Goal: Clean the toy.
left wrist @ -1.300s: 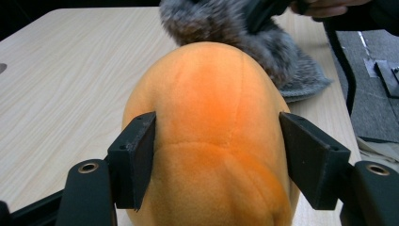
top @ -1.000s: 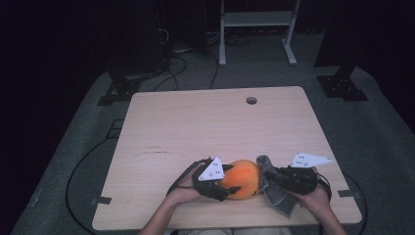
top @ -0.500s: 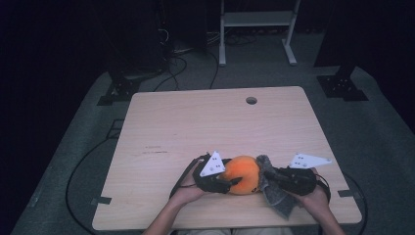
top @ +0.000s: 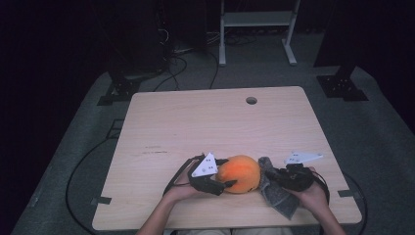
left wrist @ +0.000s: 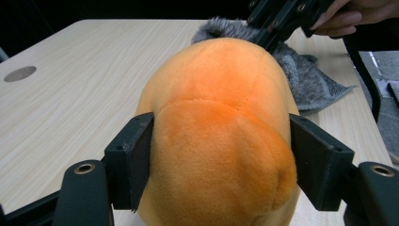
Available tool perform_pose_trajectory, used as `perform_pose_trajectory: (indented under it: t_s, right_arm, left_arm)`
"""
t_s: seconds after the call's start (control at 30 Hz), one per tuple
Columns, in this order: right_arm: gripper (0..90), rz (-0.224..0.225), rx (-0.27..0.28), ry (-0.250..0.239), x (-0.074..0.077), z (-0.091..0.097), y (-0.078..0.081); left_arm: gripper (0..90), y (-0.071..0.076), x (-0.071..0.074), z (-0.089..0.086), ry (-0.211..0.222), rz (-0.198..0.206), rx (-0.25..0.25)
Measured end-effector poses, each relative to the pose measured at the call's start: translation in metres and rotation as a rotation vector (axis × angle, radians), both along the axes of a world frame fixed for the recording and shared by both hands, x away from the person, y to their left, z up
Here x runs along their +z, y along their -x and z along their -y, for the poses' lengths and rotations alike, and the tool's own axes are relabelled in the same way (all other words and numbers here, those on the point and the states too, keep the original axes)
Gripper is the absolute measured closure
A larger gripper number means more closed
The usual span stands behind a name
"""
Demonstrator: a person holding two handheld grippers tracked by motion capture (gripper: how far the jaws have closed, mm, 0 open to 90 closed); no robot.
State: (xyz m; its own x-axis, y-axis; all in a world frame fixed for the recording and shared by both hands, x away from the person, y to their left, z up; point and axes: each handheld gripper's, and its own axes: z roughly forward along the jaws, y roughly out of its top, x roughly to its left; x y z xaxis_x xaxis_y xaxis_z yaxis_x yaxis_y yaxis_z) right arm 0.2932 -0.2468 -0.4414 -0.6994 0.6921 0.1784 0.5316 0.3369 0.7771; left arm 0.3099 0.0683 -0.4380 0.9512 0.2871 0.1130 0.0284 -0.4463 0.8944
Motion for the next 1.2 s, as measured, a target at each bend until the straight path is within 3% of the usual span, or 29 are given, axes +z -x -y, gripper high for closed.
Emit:
perform_pose_trajectory:
  t_s: [0.03,0.07,0.13,0.17,0.2,0.23,0.27,0.3,0.4,0.43,0.47,0.53,0.63,0.73,0.83,0.87,0.9,0.93,1.0,1.07,1.13,1.2]
  right_arm:
    - [75.1,0.062,0.041,-0.080,0.013,-0.001,0.007]
    - [75.1,0.062,0.041,-0.080,0.013,-0.001,0.007]
    - [75.0,0.134,0.099,-0.169,0.032,-0.011,0.015]
    - [75.0,0.156,0.117,-0.173,0.038,-0.018,0.018]
    - [75.0,0.197,0.163,-0.145,0.046,-0.037,0.025]
    - [75.0,0.197,0.163,-0.145,0.046,-0.037,0.025]
    - [75.0,0.208,0.166,-0.111,0.047,-0.044,0.027]
    - [75.0,0.227,0.165,-0.045,0.046,-0.052,0.029]
    - [75.1,0.203,0.153,-0.027,0.040,-0.050,0.024]
    - [75.1,0.197,0.139,-0.016,0.036,-0.046,0.022]
    - [75.1,0.181,0.133,-0.025,0.032,-0.040,0.022]
    - [75.1,0.181,0.132,-0.028,0.031,-0.039,0.022]
    - [75.0,0.185,0.117,-0.006,0.035,-0.037,0.022]
    - [75.5,0.255,0.099,0.029,0.051,-0.040,0.028]
    - [75.4,0.279,0.181,-0.016,0.065,-0.053,0.039]
    - [75.3,0.279,0.204,-0.017,0.066,-0.059,0.043]
    - [75.2,0.288,0.211,0.014,0.066,-0.065,0.045]
    - [74.9,0.283,0.210,0.066,0.059,-0.069,0.041]
    - [74.9,0.269,0.202,0.055,0.055,-0.067,0.038]
    - [75.0,0.208,0.146,0.017,0.044,-0.048,0.025]
    - [75.0,0.199,0.129,0.016,0.042,-0.044,0.023]
    - [75.0,0.162,0.086,0.019,0.033,-0.030,0.017]
  left_arm:
    - [29.3,0.000,0.000,0.001,-0.003,0.002,0.000]
    - [29.3,0.002,0.000,0.004,-0.007,0.013,-0.002]
    - [29.3,0.006,0.001,0.011,-0.022,0.038,-0.013]
    - [29.3,0.009,0.002,0.015,-0.028,0.052,-0.021]
    - [29.0,0.013,0.003,0.021,-0.045,0.078,-0.040]
    - [28.6,0.013,0.003,0.021,-0.045,0.078,-0.040]
    - [28.6,0.014,0.004,0.022,-0.063,0.090,-0.043]
    - [28.6,0.014,0.003,0.021,-0.072,0.095,-0.046]
    - [27.4,0.011,0.004,0.014,-0.056,0.068,-0.030]
    - [22.9,0.009,0.006,0.014,-0.046,0.051,-0.011]
    - [17.7,0.007,0.008,0.014,-0.032,-0.010,0.016]
    - [17.8,0.006,0.007,0.016,-0.031,-0.029,0.026]
    - [25.6,0.008,0.008,0.019,-0.038,-0.013,0.027]
    - [29.4,0.014,0.008,0.023,-0.053,0.043,-0.012]
    - [29.5,0.021,0.009,0.028,-0.086,0.111,-0.059]
    - [29.4,0.023,0.009,0.029,-0.095,0.131,-0.073]
    - [29.5,0.024,0.009,0.029,-0.107,0.140,-0.078]
    - [30.2,0.024,0.008,0.029,-0.110,0.138,-0.078]
    - [30.6,0.022,0.007,0.025,-0.116,0.123,-0.073]
    - [30.9,0.017,0.006,0.018,-0.120,0.082,-0.067]
    - [31.0,0.015,0.007,0.015,-0.122,0.063,-0.068]
    - [30.0,0.012,0.008,0.012,-0.125,0.037,-0.062]
